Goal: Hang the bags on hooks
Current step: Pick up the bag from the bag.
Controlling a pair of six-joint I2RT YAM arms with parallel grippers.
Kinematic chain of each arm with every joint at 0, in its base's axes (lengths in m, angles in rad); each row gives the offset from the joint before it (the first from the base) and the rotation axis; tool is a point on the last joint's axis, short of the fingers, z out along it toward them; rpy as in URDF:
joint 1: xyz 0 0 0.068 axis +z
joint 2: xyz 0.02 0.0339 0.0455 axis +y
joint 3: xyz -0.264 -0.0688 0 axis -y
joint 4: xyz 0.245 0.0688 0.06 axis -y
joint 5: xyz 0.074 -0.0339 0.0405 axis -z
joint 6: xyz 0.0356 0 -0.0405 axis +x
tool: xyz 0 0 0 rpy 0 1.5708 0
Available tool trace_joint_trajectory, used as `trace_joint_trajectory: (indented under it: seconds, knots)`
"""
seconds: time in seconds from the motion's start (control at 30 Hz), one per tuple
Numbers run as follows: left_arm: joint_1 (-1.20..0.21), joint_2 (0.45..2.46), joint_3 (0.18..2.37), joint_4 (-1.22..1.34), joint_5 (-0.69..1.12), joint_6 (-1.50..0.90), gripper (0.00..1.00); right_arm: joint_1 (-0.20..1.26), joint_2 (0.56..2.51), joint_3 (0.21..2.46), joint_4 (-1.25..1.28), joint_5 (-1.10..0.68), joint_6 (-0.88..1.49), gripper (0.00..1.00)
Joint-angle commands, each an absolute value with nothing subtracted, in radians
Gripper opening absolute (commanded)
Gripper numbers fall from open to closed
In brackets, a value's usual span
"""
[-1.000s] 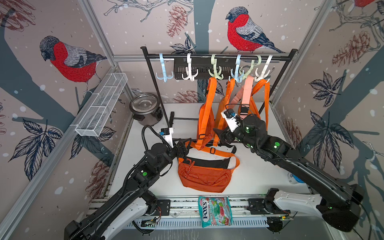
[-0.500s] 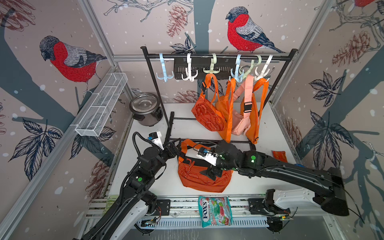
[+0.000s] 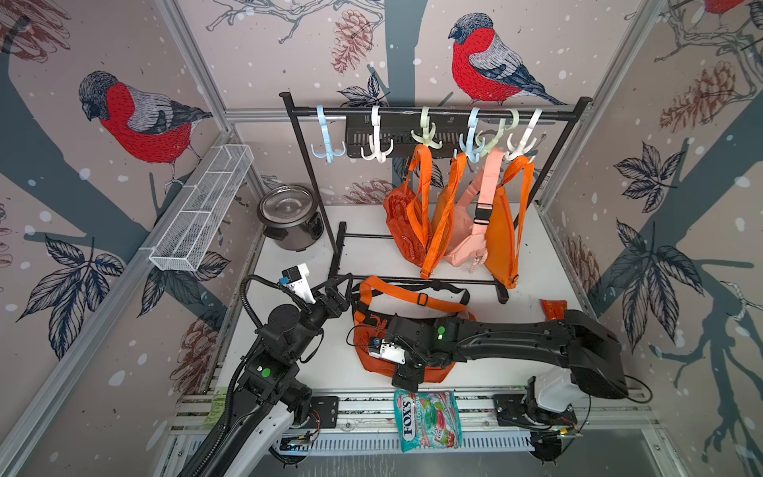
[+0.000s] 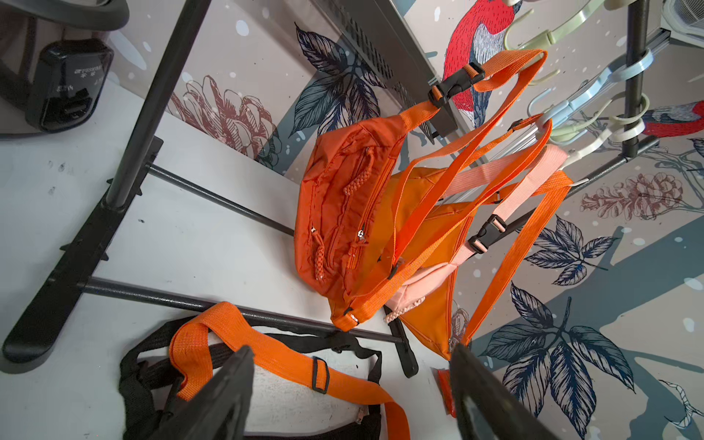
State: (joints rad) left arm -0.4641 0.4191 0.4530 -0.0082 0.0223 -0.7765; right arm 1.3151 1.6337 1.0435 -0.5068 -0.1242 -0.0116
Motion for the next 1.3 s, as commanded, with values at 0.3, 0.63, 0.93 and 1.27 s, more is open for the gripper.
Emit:
trace_joint_trajectory:
  seconds: [0.3, 0.63, 0.93, 1.27]
  knots:
    - [-0.463, 0.325, 0.457, -0.019, -0.029, -0.759, 0.8, 1.334, 1.735, 1.094, -0.493, -0.037, 0.039, 0.22]
    - [-0.464, 0.295, 0.502, 0.001, -0.012, -0.736, 0.81, 1.301, 1.473, 1.084, -0.419, -0.108, 0.008, 0.03]
    - [-0.465, 0.337, 0.562, 0.049, 0.09, -0.711, 0.83, 1.138, 1.112, 0.994, -0.172, -0.184, 0.052, 0.04]
    - [-0.468, 0.527, 0.641, 0.17, 0.401, -0.694, 0.86, 1.008, 0.877, 0.866, 0.129, -0.062, 0.124, 0.07]
